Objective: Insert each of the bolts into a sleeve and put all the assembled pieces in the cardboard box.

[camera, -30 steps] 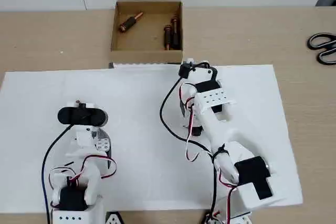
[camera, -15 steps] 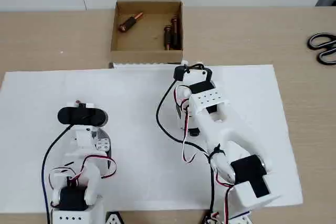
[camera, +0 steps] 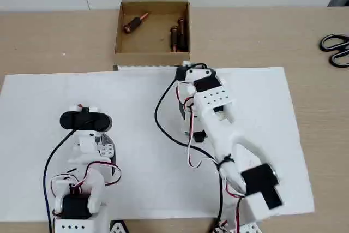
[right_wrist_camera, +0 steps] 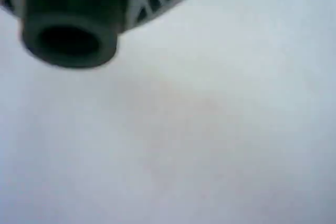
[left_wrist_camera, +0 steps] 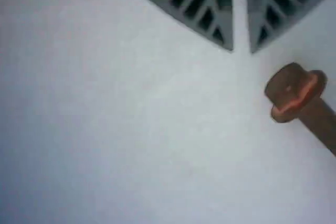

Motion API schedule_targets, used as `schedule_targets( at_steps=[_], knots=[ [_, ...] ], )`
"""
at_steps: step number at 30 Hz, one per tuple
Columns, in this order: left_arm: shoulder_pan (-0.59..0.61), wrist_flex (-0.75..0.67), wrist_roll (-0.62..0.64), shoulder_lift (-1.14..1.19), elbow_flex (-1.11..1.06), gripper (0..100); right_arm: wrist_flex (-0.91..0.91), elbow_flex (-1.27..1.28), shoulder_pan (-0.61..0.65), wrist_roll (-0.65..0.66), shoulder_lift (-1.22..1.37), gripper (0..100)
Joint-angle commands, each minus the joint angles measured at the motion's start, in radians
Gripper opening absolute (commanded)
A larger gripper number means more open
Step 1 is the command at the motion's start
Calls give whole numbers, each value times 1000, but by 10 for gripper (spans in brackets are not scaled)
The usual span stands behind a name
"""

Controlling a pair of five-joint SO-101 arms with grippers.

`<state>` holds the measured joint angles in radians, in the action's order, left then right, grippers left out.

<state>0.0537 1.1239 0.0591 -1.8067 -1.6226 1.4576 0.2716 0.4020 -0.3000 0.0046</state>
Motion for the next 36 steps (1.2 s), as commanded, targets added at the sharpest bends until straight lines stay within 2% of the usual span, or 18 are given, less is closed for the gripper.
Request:
schedule_targets(
  at_steps=[1,10,14,19,27,31,36],
  knots=[
    [2,-28,-3,-9,7,6,94,-64,8,-6,-148,2],
    [0,-28,-5,-9,5,6,242,-61,1,-2,-443,2],
    [8,-29,-5,-8,8,6,245,-32,-76,34,-584,2],
    [81,-15,-6,-3,101,6,246,86,-202,109,-739,2],
    [138,100,-103,15,315,6,222,262,-344,176,-957,2],
    [203,118,-112,158,461,6,213,279,-367,178,-1007,2],
    [244,121,-61,496,731,6,213,279,-401,170,-1021,2]
  ],
)
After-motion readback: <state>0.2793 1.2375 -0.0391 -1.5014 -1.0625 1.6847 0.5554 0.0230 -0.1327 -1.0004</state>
